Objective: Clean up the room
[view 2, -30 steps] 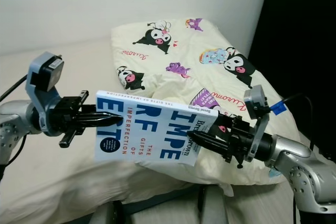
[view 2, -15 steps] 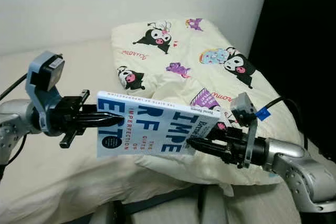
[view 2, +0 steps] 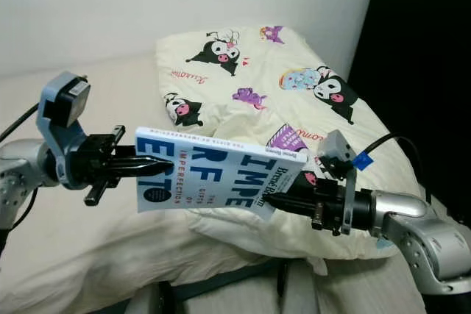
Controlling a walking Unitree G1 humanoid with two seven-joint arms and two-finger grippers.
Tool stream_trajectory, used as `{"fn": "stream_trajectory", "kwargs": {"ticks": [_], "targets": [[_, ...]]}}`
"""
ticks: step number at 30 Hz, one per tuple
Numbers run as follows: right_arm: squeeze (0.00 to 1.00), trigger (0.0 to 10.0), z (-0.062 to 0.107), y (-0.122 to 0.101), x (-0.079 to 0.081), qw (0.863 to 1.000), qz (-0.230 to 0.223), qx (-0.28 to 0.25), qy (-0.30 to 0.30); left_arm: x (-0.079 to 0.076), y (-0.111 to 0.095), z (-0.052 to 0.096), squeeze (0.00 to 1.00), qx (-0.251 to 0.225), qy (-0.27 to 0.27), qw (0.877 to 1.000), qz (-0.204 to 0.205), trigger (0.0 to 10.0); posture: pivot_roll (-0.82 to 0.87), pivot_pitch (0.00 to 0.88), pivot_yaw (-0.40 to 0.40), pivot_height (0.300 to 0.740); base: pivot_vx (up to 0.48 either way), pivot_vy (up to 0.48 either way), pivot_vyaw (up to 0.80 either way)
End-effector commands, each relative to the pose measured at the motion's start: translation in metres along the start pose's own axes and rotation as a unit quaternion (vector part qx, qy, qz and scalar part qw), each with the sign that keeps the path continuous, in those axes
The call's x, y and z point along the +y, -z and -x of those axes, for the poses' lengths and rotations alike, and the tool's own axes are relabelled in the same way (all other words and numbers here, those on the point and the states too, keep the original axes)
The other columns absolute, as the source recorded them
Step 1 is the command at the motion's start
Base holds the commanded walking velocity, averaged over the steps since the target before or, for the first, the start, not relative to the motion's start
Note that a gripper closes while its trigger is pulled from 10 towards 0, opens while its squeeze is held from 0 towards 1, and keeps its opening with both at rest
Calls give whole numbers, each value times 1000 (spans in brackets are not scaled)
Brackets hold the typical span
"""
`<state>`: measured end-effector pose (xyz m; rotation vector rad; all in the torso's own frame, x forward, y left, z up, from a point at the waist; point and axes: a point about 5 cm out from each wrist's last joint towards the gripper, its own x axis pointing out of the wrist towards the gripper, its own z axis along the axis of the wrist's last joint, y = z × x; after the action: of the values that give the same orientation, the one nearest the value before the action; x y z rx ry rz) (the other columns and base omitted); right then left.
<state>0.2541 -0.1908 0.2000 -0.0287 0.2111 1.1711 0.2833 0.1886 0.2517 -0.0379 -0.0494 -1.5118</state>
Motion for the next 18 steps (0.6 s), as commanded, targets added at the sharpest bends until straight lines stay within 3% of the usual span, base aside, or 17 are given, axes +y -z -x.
{"fn": "stream_trajectory", "kwargs": {"ticks": [1, 2, 4, 5, 7, 10, 11, 16, 17, 18], "targets": [[0, 0, -1, -3, -1, 1000, 11, -2, 8, 7, 1, 6, 1000, -14, -31, 999, 1, 2980, -112, 75, 24, 550, 0, 0, 0], [0, 0, -3, -2, -2, 1000, 10, -9, 8, 10, 2, 7, 1000, -29, -41, 999, 13, 7490, -111, 74, 24, 550, 0, 0, 0], [0, 0, -5, -2, -2, 1000, 9, -13, 9, 12, 3, 8, 1000, -40, -47, 998, 21, 7490, -111, 74, 24, 550, 0, 0, 0], [0, 0, -8, -2, -6, 999, 6, -35, 24, 15, 5, 10, 1000, -60, -62, 996, 32, 10000, -112, 71, 25, 550, 0, 0, 0], [0, 0, -14, 4, -16, 996, -4, -62, 66, 20, 11, 16, 1000, -103, -92, 989, 49, 10000, -110, 71, 23, 550, 0, 0, 0], [0, 0, -18, 9, -20, 993, -13, -75, 87, 26, 17, 25, 1000, -130, -131, 981, 59, 10000, -114, 73, 22, 550, 0, 0, 0], [0, 0, -22, 13, -21, 991, -25, -87, 102, 33, 23, 39, 1000, -154, -182, 969, 69, 10000, -116, 75, 24, 550, 0, 0, 0], [0, 0, -22, 15, -27, 986, -32, -97, 131, 41, 29, 56, 1000, -173, -243, 951, 76, 10000, -116, 76, 25, 550, 0, 0, 0], [0, 0, -20, 18, -38, 976, -28, -106, 189, 49, 43, 77, 1000, -178, -332, 922, 85, 10000, -117, 77, 27, 550, 0, 0, 0], [0, 0, -20, 18, -40, 973, -27, -108, 203, 50, 47, 82, 1000, -178, -353, 914, 87, 10000, -117, 77, 27, 550, 0, 0, 0]]}}
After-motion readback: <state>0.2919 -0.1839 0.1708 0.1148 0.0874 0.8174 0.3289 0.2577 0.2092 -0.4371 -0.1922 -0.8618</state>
